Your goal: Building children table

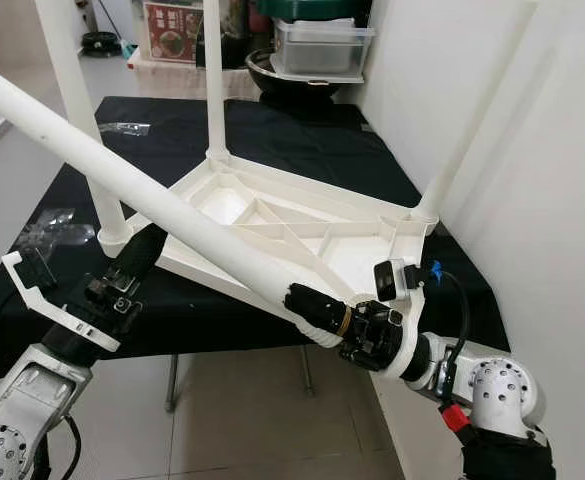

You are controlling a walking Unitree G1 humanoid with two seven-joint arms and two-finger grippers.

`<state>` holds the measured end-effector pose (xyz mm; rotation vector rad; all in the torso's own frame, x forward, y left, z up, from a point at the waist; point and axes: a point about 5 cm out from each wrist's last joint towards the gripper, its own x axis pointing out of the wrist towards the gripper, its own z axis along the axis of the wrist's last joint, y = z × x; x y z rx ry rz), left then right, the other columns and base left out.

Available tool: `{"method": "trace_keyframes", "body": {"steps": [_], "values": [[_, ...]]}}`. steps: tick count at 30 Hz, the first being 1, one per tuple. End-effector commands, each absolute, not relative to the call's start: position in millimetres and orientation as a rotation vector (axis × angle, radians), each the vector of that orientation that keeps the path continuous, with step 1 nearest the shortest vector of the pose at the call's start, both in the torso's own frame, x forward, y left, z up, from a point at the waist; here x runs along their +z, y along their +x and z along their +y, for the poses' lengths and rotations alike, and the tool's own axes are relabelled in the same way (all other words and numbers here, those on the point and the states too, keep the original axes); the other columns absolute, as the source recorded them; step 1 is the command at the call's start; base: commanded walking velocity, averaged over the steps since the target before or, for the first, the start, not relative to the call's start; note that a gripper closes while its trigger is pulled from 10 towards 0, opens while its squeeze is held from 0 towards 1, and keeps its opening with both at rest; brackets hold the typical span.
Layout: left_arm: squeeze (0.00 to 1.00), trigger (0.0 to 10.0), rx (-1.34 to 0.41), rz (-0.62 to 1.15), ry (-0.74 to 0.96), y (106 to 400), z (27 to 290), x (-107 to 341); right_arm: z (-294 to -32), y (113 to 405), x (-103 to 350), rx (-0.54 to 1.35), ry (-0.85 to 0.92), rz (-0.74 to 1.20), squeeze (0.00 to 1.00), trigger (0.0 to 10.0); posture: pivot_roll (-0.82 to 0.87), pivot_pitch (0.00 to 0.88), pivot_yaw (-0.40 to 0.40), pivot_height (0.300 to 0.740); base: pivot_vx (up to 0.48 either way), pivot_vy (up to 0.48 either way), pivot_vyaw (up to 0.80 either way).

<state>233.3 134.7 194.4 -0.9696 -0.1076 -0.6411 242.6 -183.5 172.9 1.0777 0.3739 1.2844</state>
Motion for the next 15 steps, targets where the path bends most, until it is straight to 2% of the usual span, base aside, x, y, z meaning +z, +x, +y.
{"method": "trace_keyframes", "body": {"steps": [1, 6, 11, 15], "values": [[0.0, 10.0, -0.75, -0.124, -0.96, 228, 123, 204, -180, 242, 167, 1.253, 1.058, 0.438, 0.0, 0.0, 0.07, 0.0, -0.089, 0.74, 0.0, 0.0, 0.0], [0.0, 10.0, -0.828, -0.114, -0.962, 220, 121, 208, -182, 246, 167, 1.22, 1.062, 0.428, 0.0, 0.0, 0.07, 0.0, -0.093, 0.74, 0.0, 0.0, 0.0], [0.0, 10.0, -0.812, -0.119, -0.956, 218, 124, 207, -183, 246, 168, 1.228, 1.057, 0.431, 0.0, 0.0, 0.07, 0.0, -0.097, 0.74, 0.0, 0.0, 0.0], [0.0, 10.0, -0.733, -0.141, -0.936, 227, 133, 207, -180, 238, 168, 1.272, 1.05, 0.455, 0.0, 0.0, 0.07, 0.0, -0.098, 0.74, 0.0, 0.0, 0.0]]}}
